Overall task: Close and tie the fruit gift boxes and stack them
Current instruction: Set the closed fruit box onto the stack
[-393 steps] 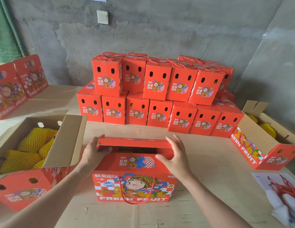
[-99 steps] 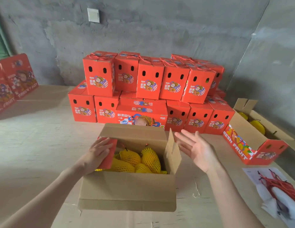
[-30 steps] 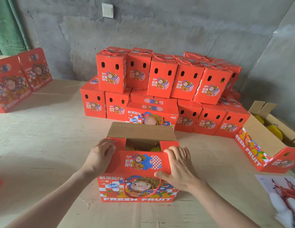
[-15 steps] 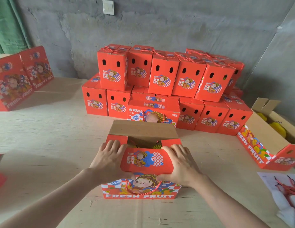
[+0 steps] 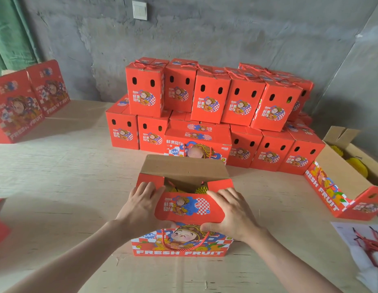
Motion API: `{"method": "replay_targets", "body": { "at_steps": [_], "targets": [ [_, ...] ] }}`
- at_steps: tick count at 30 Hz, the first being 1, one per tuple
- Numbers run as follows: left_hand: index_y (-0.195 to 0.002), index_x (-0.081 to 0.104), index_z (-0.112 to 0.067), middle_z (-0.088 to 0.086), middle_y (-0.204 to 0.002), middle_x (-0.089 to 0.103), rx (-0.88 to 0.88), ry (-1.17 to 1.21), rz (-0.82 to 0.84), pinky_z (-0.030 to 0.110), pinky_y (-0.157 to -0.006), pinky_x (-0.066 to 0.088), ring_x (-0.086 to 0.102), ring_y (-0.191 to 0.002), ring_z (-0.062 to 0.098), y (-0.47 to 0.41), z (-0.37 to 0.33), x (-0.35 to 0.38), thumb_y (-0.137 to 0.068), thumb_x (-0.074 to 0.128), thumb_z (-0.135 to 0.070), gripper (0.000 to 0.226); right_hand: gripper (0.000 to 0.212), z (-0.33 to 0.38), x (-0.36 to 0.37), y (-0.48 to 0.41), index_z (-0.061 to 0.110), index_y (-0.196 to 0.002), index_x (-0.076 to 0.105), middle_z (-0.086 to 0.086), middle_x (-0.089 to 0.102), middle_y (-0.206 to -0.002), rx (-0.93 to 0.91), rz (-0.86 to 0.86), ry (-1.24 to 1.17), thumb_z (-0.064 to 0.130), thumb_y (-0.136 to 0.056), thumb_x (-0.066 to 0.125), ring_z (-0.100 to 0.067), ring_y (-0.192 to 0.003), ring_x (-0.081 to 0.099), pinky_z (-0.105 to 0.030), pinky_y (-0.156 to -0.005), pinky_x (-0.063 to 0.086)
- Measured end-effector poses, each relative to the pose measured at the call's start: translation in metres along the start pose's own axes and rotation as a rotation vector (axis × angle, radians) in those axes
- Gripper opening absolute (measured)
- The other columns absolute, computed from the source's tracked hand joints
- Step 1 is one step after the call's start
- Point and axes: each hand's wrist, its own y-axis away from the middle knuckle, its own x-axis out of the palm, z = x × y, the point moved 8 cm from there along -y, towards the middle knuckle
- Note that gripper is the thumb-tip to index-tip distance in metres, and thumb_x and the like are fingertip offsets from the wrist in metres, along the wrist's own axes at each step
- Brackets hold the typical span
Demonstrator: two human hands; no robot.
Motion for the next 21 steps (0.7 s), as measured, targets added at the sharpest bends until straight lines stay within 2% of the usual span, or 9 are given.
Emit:
{"method": "replay_targets", "body": {
  "at_steps": [2, 3, 5, 7, 9, 12, 16, 19, 21],
  "targets": [
    [-0.145, 0.027, -0.025, -0.005, -0.135, 0.031, -0.036, -0.015, 0.058, 0.037, -0.112, 0.023, 0.027, -0.126, 0.015, 0.000, 0.003, 0.004, -0.043, 0.008, -0.103, 0.130, 0.112, 0.000, 0.002, 0.000, 0.014, -0.137, 0.051, 0.000, 0.057, -0.123, 0.005, 0.026, -0.024, 0.094, -0.062, 0.029, -0.019, -0.114, 0.050, -0.035, -0.099, 0.041],
    [-0.148, 0.019, -0.025, -0.007, -0.144, 0.024, -0.037, -0.025, 0.086, 0.037, -0.116, 0.016, 0.020, -0.133, 0.016, 0.000, 0.004, 0.007, -0.042, 0.004, -0.102, 0.132, 0.114, -0.001, 0.006, -0.001, 0.014, -0.142, 0.044, -0.001, 0.050, -0.136, 0.008, 0.063, -0.036, 0.094, -0.061, 0.029, -0.018, -0.125, 0.044, -0.035, -0.106, 0.036],
    [-0.151, -0.003, -0.028, -0.011, -0.157, -0.004, 0.012, -0.060, 0.154, 0.041, -0.119, -0.005, -0.002, -0.146, 0.016, -0.001, 0.001, 0.014, -0.046, -0.004, -0.100, 0.127, 0.115, -0.003, 0.016, 0.000, 0.021, -0.152, 0.018, 0.006, 0.012, -0.160, -0.012, 0.183, -0.014, 0.094, -0.063, 0.024, -0.013, -0.146, 0.011, -0.035, -0.120, 0.011],
    [-0.139, -0.027, -0.042, -0.010, -0.150, -0.028, 0.085, -0.093, 0.209, 0.045, -0.116, -0.014, -0.021, -0.144, 0.019, 0.000, -0.006, 0.017, -0.050, -0.013, -0.095, 0.105, 0.103, -0.002, 0.024, 0.001, 0.035, -0.150, -0.012, 0.012, -0.021, -0.156, -0.054, 0.276, 0.055, 0.091, -0.068, 0.016, -0.012, -0.144, -0.017, -0.034, -0.117, -0.011],
    [-0.129, -0.033, -0.051, -0.009, -0.146, -0.035, 0.118, -0.089, 0.251, 0.045, -0.117, -0.009, -0.027, -0.140, 0.021, 0.001, -0.010, 0.016, -0.049, -0.021, -0.092, 0.091, 0.086, -0.002, 0.026, 0.000, 0.049, -0.139, -0.026, 0.012, -0.030, -0.152, -0.068, 0.334, 0.075, 0.087, -0.073, 0.013, -0.014, -0.140, -0.028, -0.038, -0.114, -0.017],
    [-0.133, -0.025, -0.051, -0.013, -0.149, -0.029, 0.124, -0.067, 0.259, 0.042, -0.118, -0.005, -0.023, -0.142, 0.020, 0.001, -0.010, 0.017, -0.063, -0.020, -0.085, 0.078, 0.077, -0.003, 0.028, 0.000, 0.050, -0.138, -0.022, 0.013, -0.026, -0.154, -0.054, 0.389, 0.070, 0.082, -0.076, 0.011, -0.012, -0.141, -0.026, -0.041, -0.114, -0.016],
    [-0.144, -0.008, -0.049, -0.016, -0.157, -0.013, 0.110, -0.025, 0.282, 0.040, -0.118, -0.006, -0.015, -0.145, 0.017, 0.000, -0.007, 0.022, -0.085, -0.004, -0.063, 0.061, 0.070, -0.004, 0.027, -0.003, 0.049, -0.148, 0.007, 0.014, -0.004, -0.159, 0.011, 0.446, -0.082, 0.073, -0.082, 0.006, -0.010, -0.146, -0.011, -0.043, -0.117, -0.011],
    [-0.144, 0.017, -0.050, -0.015, -0.158, 0.001, 0.033, 0.112, 0.231, 0.045, -0.117, -0.007, -0.009, -0.147, 0.016, -0.010, 0.001, 0.016, -0.099, 0.015, -0.050, 0.045, 0.048, -0.009, 0.016, -0.023, 0.047, -0.142, 0.034, 0.011, 0.010, -0.159, 0.081, 0.318, -0.146, 0.056, -0.098, 0.015, -0.015, -0.148, -0.004, -0.045, -0.115, -0.012],
    [-0.143, 0.033, -0.043, -0.009, -0.159, 0.005, -0.112, 0.242, 0.084, 0.050, -0.117, -0.001, -0.002, -0.147, 0.018, -0.025, 0.017, 0.002, -0.101, 0.037, -0.034, 0.043, 0.043, -0.014, 0.017, -0.033, 0.044, -0.146, 0.026, 0.006, -0.003, -0.160, 0.159, 0.226, -0.073, 0.043, -0.103, 0.021, -0.021, -0.146, -0.014, -0.048, -0.114, -0.013]
  ]
}}
